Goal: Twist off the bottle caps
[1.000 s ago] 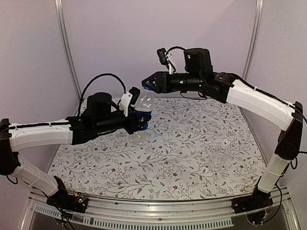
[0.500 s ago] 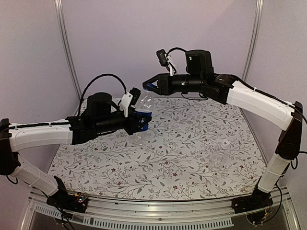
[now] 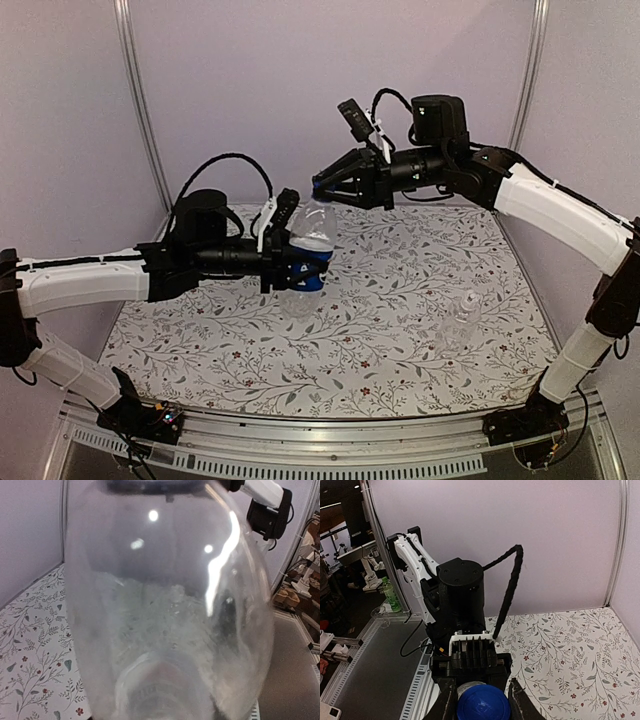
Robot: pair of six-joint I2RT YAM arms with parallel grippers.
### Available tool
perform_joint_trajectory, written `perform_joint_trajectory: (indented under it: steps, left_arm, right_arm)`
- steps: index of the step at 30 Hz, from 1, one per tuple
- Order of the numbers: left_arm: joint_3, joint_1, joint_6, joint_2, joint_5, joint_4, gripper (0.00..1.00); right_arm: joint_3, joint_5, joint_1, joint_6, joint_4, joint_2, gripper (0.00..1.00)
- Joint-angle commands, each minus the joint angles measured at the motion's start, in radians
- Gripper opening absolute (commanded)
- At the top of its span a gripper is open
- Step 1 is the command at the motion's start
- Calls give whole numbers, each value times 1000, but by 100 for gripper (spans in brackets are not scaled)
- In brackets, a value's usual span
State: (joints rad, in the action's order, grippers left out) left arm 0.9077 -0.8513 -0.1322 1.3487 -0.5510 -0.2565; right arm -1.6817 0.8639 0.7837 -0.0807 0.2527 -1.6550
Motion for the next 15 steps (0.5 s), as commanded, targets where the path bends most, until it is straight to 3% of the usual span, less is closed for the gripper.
perform_joint_trajectory:
  steps: [1,9,15]
  left_arm:
    - [4,0,-10,-2,-90,-59,35]
    - [9,3,-4,-5,25,-31,35]
    - [11,7,-4,-2,74,-18,35]
  right_arm:
    - [-18,57,-6,-71,44,-24,15]
    - [-26,-45,-6,-15,42,-28,41]
    - [-12,-74,-6,45,16,-19,83]
